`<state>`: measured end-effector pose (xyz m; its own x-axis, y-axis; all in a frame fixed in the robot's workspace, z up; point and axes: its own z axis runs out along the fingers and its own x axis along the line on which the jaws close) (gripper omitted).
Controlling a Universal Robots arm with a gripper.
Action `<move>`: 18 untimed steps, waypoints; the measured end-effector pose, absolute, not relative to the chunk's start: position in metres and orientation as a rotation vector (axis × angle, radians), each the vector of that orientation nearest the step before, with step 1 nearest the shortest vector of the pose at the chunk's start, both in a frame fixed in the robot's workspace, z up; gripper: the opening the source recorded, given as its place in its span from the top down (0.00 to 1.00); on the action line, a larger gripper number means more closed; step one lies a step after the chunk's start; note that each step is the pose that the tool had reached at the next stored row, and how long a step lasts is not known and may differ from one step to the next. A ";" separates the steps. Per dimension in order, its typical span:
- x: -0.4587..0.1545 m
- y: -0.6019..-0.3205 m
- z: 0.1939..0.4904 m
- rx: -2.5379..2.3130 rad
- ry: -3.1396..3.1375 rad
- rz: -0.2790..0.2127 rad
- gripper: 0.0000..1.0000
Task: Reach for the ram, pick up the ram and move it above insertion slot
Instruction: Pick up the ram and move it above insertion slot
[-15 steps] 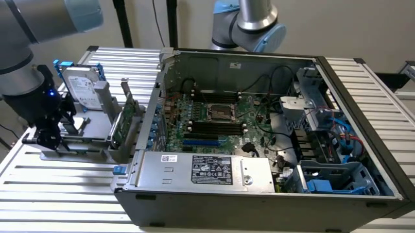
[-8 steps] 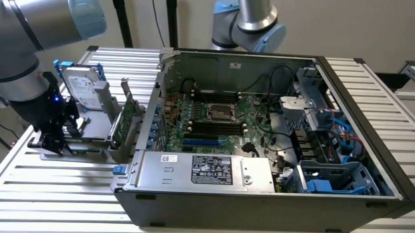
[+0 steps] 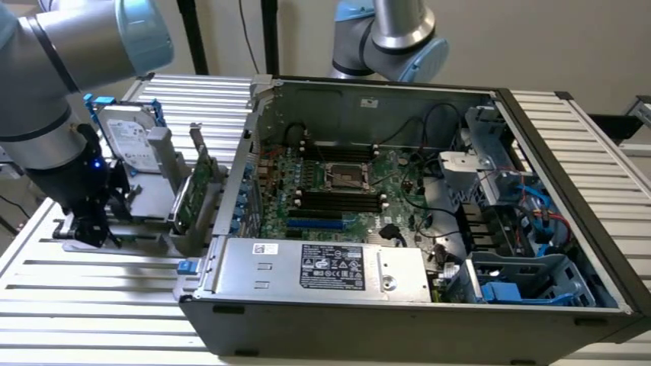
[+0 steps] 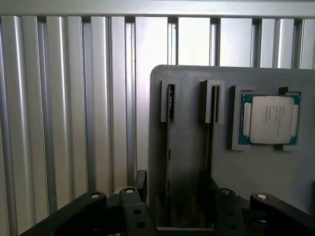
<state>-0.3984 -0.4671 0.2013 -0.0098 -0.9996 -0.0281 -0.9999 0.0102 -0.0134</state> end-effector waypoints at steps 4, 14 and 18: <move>-0.398 -0.468 0.194 -2.191 2.213 0.018 0.46; -0.398 -0.468 0.190 -2.195 2.218 0.030 0.67; -0.398 -0.468 0.194 -2.202 2.225 0.045 0.79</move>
<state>-0.3981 -0.4679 0.1937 -0.0104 -0.9996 -0.0281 -0.9999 0.0101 0.0128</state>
